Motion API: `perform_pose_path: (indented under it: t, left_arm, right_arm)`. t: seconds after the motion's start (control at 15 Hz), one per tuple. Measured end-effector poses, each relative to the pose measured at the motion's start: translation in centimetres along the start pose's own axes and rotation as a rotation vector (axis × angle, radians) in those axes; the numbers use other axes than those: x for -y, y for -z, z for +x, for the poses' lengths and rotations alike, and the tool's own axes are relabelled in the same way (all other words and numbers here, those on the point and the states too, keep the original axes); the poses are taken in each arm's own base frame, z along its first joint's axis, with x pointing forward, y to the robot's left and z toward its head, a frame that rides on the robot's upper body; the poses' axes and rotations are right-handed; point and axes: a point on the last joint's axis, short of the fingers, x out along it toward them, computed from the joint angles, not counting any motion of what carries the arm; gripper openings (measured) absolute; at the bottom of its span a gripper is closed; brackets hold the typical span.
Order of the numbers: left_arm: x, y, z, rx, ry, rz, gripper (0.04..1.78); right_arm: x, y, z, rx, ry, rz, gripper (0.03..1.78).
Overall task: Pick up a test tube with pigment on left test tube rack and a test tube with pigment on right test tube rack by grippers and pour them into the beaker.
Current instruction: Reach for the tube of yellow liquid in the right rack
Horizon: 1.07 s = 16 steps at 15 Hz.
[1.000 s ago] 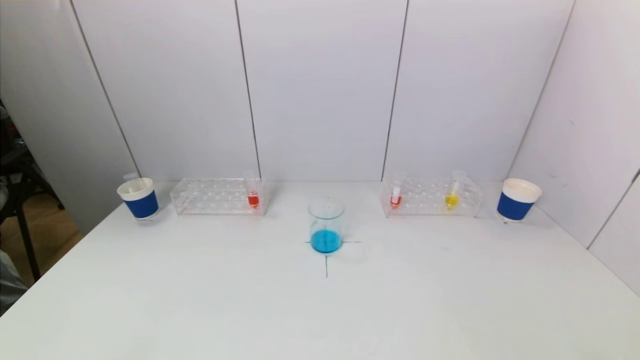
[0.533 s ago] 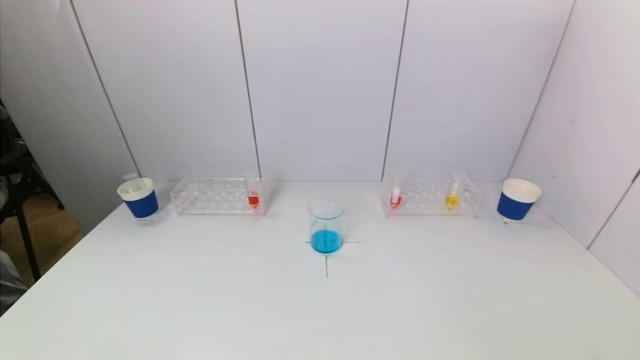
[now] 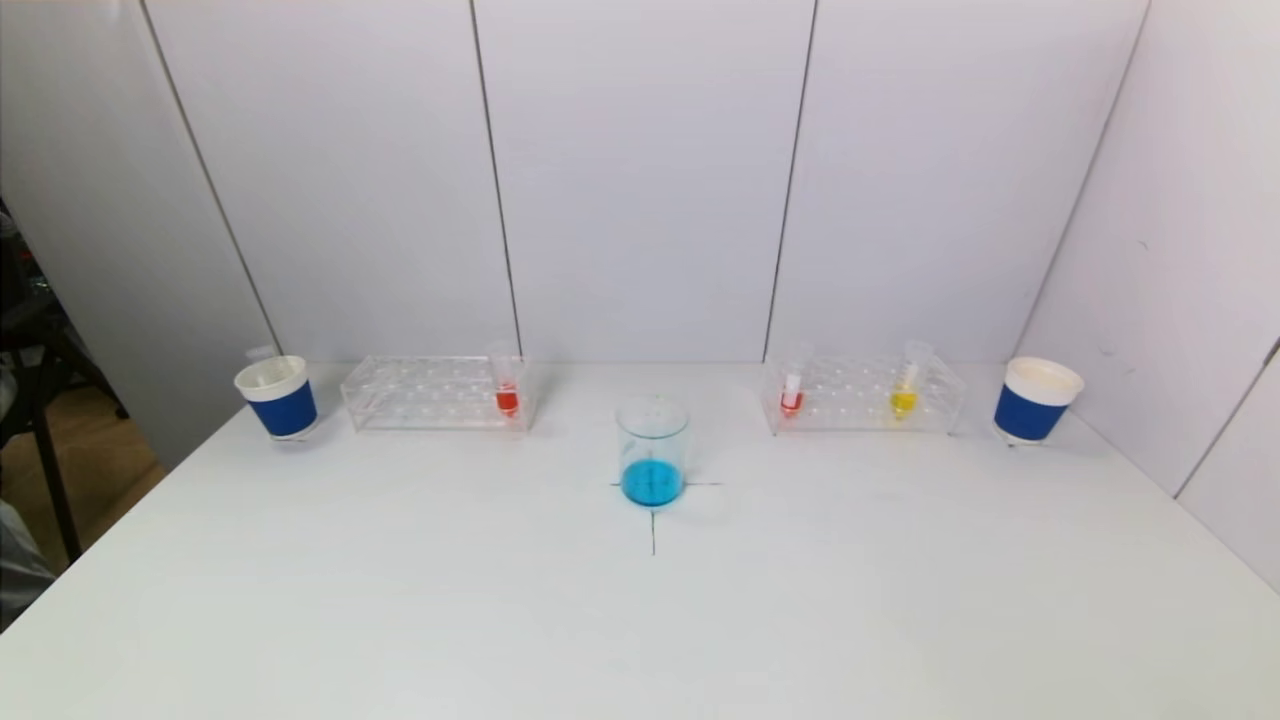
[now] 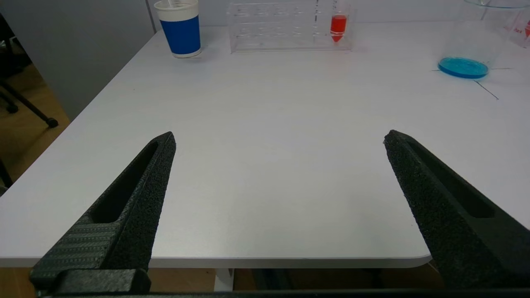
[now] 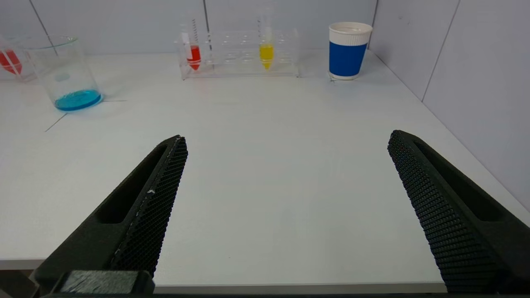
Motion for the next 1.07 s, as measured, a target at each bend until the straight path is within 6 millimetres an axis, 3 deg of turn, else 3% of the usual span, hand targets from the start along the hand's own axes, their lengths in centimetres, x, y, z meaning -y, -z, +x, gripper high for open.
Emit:
perform_pose_path:
  t: [1.07]
  left_arm:
    - [0.01,-0.05,0.0,0.006,0.004,0.004,1.76]
  right_arm:
    - [-0.06,-0.53,-0.17,0.012,-0.019,-0.062,1.76]
